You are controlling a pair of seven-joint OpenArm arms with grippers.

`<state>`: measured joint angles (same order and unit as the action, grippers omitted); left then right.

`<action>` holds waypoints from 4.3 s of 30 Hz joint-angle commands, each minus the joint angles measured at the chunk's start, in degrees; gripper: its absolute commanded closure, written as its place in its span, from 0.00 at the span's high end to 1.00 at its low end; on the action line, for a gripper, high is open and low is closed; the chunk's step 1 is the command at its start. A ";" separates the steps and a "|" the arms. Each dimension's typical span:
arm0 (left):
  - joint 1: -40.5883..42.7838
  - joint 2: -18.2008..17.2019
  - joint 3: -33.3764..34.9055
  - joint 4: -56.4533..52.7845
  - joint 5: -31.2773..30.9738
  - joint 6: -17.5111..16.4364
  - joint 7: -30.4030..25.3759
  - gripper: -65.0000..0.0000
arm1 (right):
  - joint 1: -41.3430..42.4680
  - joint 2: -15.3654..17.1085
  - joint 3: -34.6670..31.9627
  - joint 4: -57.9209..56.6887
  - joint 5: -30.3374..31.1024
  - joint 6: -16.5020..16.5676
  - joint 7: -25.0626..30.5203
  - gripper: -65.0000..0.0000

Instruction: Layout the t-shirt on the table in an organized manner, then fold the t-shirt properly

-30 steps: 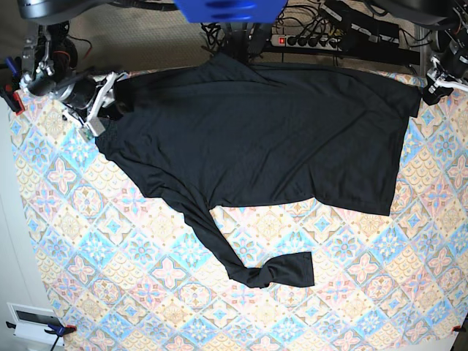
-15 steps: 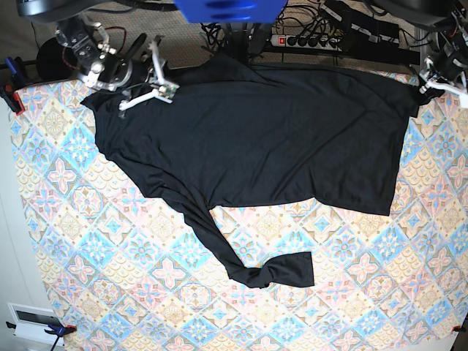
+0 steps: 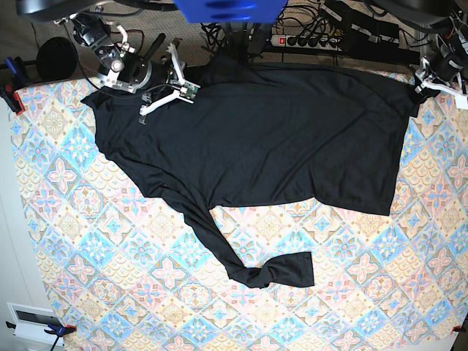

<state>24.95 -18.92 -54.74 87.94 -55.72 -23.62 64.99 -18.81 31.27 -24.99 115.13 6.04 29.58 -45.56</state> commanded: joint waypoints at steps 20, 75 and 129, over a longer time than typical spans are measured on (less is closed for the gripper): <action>0.15 -1.17 -0.42 0.72 -1.20 -0.25 -0.60 0.26 | 5.23 0.34 2.62 -0.45 0.86 0.09 0.77 0.05; 0.06 -1.17 1.51 0.63 -1.11 -0.25 -0.86 0.26 | 4.43 -3.09 -6.70 0.34 0.59 0.26 2.00 0.03; -0.91 -1.17 1.51 0.63 -1.11 -0.25 -0.68 0.26 | 2.06 -3.00 -6.44 -0.01 0.77 0.26 1.82 0.03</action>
<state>23.97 -19.03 -52.80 87.81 -55.90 -23.62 64.77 -16.97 27.81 -31.77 114.30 6.22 29.82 -44.77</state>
